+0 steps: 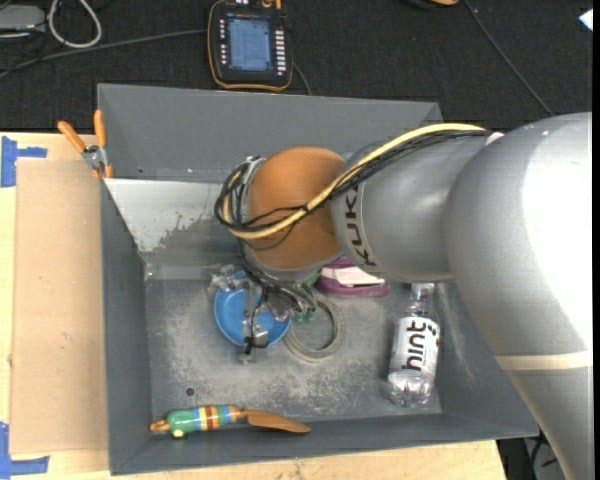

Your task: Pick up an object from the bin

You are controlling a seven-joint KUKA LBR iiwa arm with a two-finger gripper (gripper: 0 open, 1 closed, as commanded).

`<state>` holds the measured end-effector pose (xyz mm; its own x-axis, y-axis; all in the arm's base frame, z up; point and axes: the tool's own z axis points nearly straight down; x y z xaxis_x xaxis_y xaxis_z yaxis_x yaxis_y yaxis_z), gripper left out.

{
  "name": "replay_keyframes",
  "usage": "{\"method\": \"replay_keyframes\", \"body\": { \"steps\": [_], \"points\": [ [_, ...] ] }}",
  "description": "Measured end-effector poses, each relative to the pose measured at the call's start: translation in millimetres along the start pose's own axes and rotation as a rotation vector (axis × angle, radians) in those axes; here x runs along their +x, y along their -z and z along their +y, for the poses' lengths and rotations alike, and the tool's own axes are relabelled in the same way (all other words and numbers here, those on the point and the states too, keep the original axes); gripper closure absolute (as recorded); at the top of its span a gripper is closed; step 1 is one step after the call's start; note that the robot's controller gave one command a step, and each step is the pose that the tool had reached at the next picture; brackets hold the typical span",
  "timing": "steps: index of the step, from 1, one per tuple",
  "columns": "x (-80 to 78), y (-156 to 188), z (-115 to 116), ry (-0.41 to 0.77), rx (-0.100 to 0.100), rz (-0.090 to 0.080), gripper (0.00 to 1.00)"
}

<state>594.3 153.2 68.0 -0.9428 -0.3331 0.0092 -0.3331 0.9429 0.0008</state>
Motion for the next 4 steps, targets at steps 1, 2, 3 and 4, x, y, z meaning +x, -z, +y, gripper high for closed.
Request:
{"method": "replay_keyframes", "body": {
  "steps": [1, 2, 3, 4],
  "points": [
    [-25.7, 50, 8, 0.198, -0.001, -0.01, 0.0],
    [-3.4, 7, 3, 0.011, -0.003, 0.005, 0.0],
    [-19.5, 2, -23, 0.1, -0.004, -0.01, 0.0],
    [-4.6, 6, 2, 0.016, -0.004, 0.005, 1.0]
  ]
}}
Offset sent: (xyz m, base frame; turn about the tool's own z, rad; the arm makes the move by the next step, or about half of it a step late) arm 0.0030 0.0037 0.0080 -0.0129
